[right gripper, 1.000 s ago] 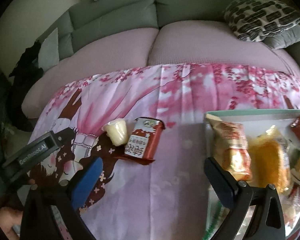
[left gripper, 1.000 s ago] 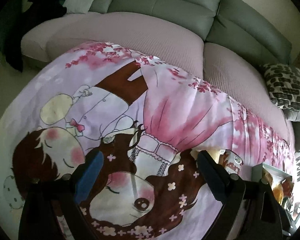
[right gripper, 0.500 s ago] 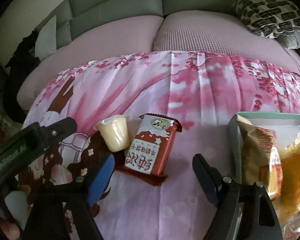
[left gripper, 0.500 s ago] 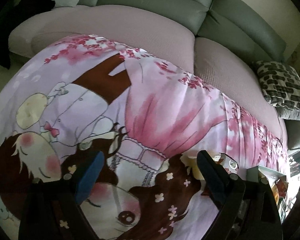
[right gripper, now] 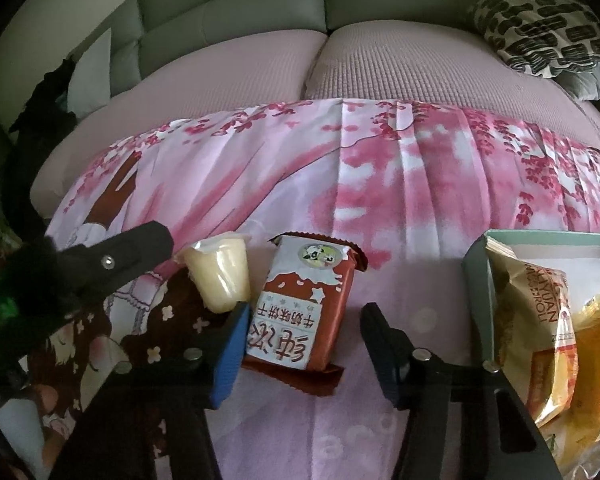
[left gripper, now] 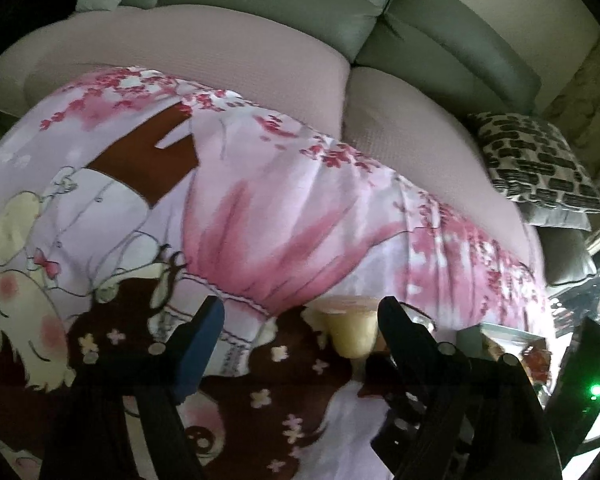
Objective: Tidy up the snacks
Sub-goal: 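Grasp the red milk biscuit box with the right gripper while the left grasps the yellow jelly cup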
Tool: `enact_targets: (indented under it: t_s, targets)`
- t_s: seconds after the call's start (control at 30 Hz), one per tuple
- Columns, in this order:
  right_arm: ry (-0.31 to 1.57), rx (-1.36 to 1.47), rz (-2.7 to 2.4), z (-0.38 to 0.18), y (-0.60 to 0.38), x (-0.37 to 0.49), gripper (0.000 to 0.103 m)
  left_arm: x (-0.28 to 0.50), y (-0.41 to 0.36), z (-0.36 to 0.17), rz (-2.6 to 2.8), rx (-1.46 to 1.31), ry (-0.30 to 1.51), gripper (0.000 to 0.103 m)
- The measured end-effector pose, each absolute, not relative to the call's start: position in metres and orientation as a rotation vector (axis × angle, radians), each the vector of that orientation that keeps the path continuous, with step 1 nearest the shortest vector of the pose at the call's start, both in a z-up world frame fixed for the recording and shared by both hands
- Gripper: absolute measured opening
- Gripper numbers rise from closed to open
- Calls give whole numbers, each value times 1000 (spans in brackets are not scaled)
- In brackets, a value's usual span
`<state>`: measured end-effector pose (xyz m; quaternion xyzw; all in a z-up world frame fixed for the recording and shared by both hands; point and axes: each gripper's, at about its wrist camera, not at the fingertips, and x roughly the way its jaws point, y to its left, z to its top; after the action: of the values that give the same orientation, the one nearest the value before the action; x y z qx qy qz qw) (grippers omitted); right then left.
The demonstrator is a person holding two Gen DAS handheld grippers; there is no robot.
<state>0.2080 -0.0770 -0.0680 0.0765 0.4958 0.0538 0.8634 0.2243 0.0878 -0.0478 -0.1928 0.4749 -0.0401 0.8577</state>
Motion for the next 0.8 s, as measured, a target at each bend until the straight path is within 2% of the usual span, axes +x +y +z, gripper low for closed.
enact_targets:
  t_s: [0.1, 0.3, 0.37, 0.63, 0.7, 0.77, 0.8]
  targets:
    - [1041, 172, 107, -68, -81, 207, 50, 225, 81, -47, -109, -393, 997, 80]
    - [1042, 189, 111, -69, -86, 205, 49, 230, 64, -56, -173, -390, 1026, 79]
    - [1042, 190, 113, -69, -87, 205, 49, 232, 59, -60, -183, -383, 1040, 69]
    - [1041, 191, 115, -70, -88, 205, 49, 237, 53, -72, -189, -371, 1055, 61]
    - [1040, 192, 113, -70, -88, 204, 49, 237, 52, -73, -188, -365, 1050, 55]
    - [1040, 191, 111, -70, -87, 204, 49, 238, 53, -74, -185, -367, 1047, 43]
    - [1040, 191, 110, -70, -87, 204, 49, 238, 54, -74, -186, -372, 1045, 40]
